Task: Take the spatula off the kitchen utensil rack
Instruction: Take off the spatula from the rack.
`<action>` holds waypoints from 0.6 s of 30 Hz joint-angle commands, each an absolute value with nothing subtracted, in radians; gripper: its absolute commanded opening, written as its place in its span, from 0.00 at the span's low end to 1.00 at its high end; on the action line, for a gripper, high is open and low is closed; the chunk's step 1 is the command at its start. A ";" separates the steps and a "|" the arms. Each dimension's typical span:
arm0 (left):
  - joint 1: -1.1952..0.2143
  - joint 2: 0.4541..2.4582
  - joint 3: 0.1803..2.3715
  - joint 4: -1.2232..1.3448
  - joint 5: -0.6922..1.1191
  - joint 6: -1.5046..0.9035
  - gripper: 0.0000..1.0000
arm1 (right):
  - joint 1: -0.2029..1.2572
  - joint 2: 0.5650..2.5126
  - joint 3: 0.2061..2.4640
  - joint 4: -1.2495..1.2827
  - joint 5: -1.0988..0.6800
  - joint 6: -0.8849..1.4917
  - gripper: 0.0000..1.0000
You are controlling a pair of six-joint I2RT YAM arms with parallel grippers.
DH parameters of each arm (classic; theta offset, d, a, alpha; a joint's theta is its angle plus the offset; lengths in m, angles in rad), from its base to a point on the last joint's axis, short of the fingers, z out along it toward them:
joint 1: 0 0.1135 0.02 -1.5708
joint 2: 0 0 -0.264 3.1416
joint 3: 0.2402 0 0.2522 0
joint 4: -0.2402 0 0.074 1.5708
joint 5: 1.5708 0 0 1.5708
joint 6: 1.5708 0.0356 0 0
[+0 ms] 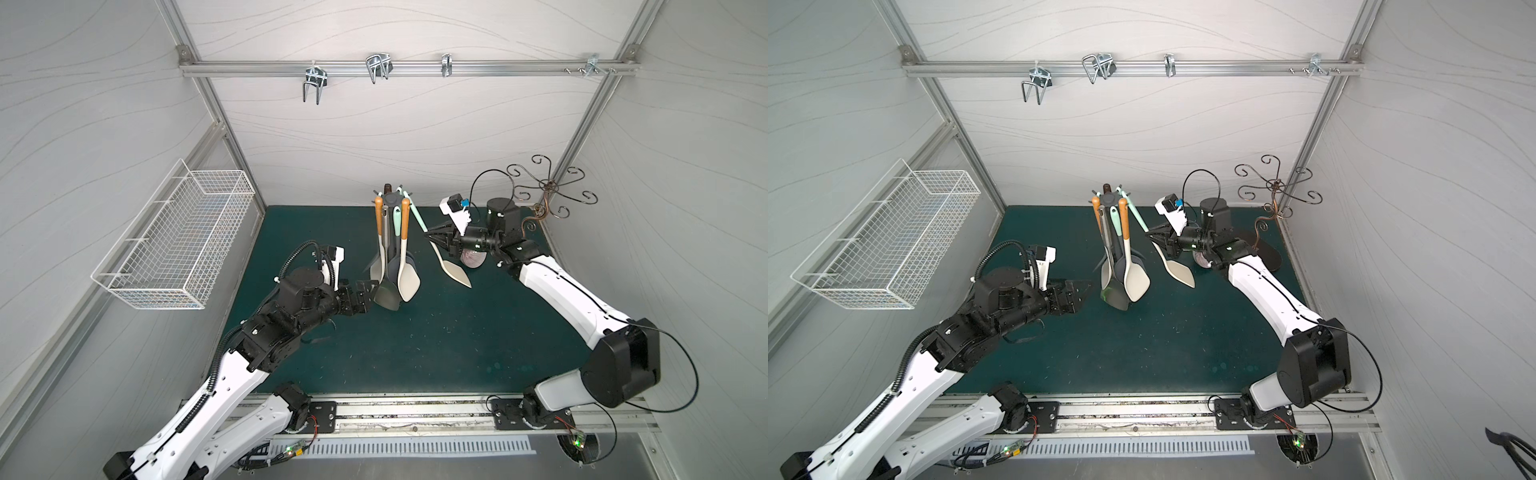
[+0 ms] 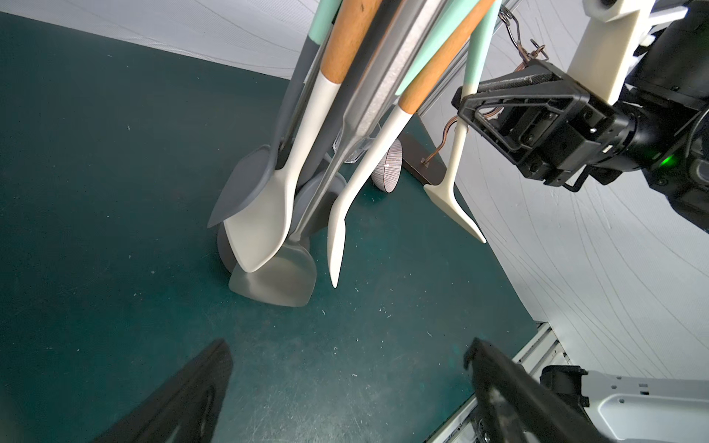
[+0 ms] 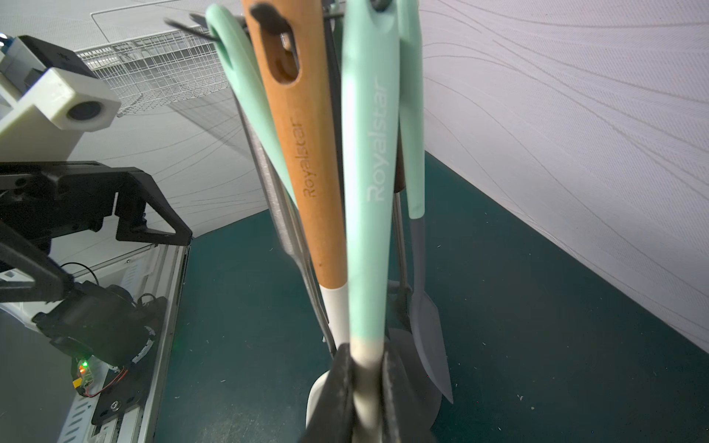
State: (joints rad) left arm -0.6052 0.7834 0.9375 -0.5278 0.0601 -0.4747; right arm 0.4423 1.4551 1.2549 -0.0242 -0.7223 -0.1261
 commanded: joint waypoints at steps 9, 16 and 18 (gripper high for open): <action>-0.609 0.805 0.979 -0.524 0.087 -0.454 1.00 | 0.405 1.380 1.256 0.187 -0.777 -0.047 0.00; -0.609 0.828 0.988 -0.520 0.100 -0.448 1.00 | 0.388 1.336 1.206 0.209 -0.751 -0.042 0.00; -0.609 0.828 0.986 -0.517 0.102 -0.449 1.00 | 0.388 1.326 1.196 0.204 -0.726 -0.050 0.00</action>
